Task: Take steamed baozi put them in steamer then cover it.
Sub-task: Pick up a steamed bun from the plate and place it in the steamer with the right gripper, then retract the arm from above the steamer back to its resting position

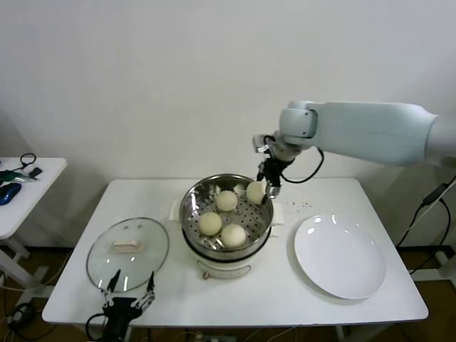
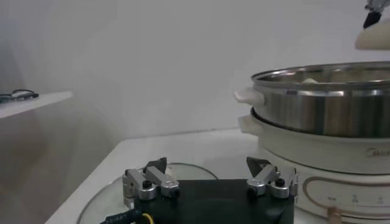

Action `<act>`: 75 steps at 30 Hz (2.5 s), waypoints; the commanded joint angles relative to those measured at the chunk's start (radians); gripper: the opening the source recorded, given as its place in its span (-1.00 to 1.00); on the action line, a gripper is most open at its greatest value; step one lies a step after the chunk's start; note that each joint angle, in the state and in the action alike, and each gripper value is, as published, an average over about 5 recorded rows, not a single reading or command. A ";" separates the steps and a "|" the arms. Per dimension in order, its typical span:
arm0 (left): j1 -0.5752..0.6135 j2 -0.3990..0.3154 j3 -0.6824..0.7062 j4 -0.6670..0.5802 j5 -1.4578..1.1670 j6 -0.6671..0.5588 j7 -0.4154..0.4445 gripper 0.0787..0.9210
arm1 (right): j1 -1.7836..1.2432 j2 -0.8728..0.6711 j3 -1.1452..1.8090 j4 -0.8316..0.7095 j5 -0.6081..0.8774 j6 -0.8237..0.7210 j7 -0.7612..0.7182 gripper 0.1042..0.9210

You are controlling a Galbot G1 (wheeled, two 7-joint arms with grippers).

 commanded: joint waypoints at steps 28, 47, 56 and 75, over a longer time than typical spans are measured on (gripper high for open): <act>-0.023 0.015 0.001 0.033 -0.013 0.002 -0.001 0.77 | -0.150 0.063 0.030 -0.070 -0.050 -0.033 0.063 0.73; -0.018 0.019 -0.008 0.019 0.000 0.008 -0.003 0.77 | -0.059 -0.231 0.154 0.073 0.044 0.190 0.209 0.76; -0.017 0.011 -0.024 0.001 0.060 0.006 -0.012 0.77 | -0.300 -0.516 0.381 0.220 -0.020 0.348 0.481 0.76; -0.052 -0.005 -0.062 -0.052 0.313 0.093 -0.071 0.77 | -1.534 -0.628 1.612 0.379 -0.140 0.518 0.893 0.76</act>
